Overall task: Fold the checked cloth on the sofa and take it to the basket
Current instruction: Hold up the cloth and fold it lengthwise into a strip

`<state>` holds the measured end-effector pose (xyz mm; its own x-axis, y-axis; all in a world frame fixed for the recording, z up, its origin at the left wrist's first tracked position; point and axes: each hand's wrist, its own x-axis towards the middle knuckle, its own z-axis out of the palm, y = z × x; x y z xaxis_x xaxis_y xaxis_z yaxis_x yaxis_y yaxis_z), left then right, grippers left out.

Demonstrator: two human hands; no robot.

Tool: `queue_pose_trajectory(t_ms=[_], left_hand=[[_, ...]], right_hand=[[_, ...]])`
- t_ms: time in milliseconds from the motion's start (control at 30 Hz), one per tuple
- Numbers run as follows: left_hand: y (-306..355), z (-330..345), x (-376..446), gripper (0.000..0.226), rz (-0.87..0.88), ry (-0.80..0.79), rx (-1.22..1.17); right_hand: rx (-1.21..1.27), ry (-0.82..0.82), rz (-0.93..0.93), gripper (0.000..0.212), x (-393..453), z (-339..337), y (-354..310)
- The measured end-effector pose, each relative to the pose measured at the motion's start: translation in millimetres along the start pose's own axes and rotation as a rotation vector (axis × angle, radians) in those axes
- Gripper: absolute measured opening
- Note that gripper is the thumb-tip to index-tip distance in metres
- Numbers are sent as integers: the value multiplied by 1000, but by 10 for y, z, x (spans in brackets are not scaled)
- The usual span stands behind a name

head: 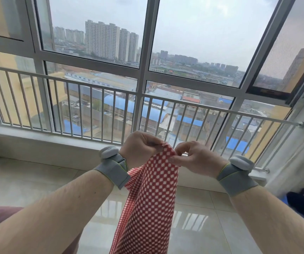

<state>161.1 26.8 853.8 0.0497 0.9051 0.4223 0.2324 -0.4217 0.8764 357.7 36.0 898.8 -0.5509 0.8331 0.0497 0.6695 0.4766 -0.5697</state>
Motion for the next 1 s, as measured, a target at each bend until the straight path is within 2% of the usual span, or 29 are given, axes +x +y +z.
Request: queue_pose_trajectory(t_ms=[100, 267, 333, 500, 667, 700, 833, 933, 1000], left_hand=[[-5, -46, 16, 37, -10, 17, 28], [-3, -141, 82, 38, -41, 46, 58], [-17, -174, 82, 37, -56, 57, 71], [-21, -184, 49, 35, -39, 82, 77], [-8, -277, 39, 40, 0, 113, 44], [-13, -295, 41, 41, 3, 116, 37], [-23, -346, 30, 42, 15, 104, 32], [-35, -416, 38, 40, 19, 129, 34], [-52, -486, 45, 35, 10, 162, 51]], right_hand=[[-71, 92, -126, 25, 56, 41, 22], [-196, 287, -172, 33, 92, 155, -23], [-258, 314, -199, 38, 99, 207, -76], [-27, 241, -230, 41, 134, 362, -105], [236, 11, -179, 19, 97, 370, -13], [220, -4, -159, 15, 99, 351, 6], [40, 0, -3, 23, 143, 296, 65], [-123, -83, 81, 9, 136, 282, 114], [-199, -143, 137, 15, 121, 280, 164]])
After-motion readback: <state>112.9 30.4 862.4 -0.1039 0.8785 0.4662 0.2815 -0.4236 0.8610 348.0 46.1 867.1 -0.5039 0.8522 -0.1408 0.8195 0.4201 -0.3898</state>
